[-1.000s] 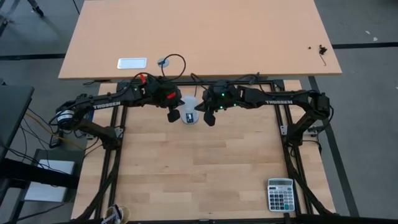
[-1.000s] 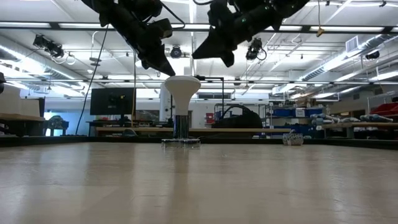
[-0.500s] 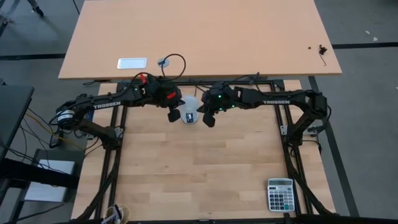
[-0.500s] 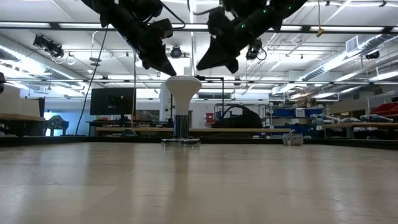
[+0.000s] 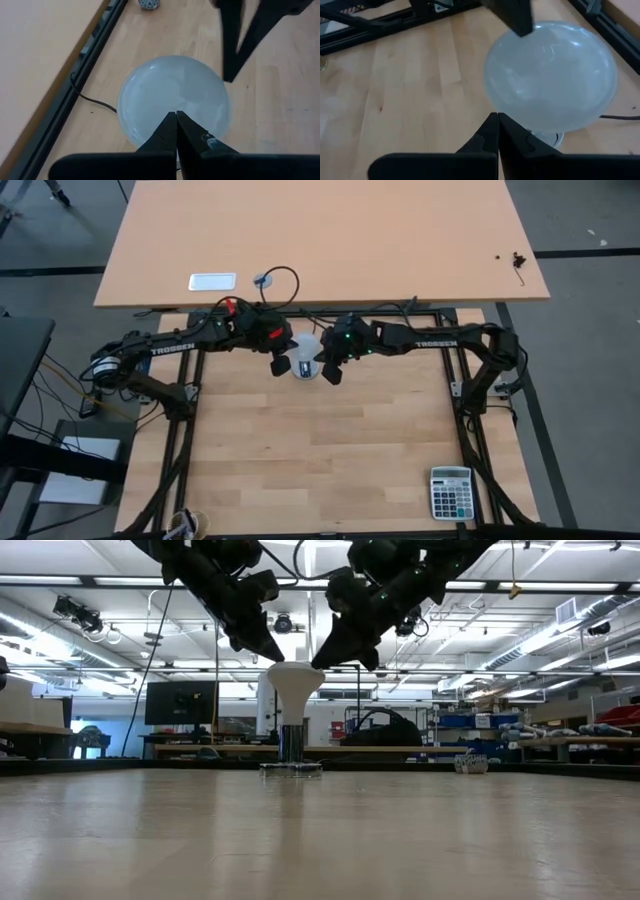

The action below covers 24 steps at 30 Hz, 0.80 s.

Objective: Screw lightbulb
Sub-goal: Remove the bulb from the lamp socket

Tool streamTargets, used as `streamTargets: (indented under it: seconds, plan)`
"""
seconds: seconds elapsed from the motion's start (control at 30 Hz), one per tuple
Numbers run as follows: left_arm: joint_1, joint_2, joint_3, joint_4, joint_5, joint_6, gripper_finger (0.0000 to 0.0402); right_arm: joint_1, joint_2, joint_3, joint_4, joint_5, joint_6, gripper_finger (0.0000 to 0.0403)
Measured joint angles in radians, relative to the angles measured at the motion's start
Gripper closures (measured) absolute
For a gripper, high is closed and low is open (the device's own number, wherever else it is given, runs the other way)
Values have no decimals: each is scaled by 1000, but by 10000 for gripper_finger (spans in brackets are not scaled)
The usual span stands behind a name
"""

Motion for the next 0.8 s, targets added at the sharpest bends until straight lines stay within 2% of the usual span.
streamTargets:
  seconds: [0.37,0.8]
  plan:
    - [0,0,0,-11,-14,2,399,-37,10,0,20,11,2,392]
    - [-23,0,2,-28,23,-19,399,-125,-7,-1,5,58,-31,391]
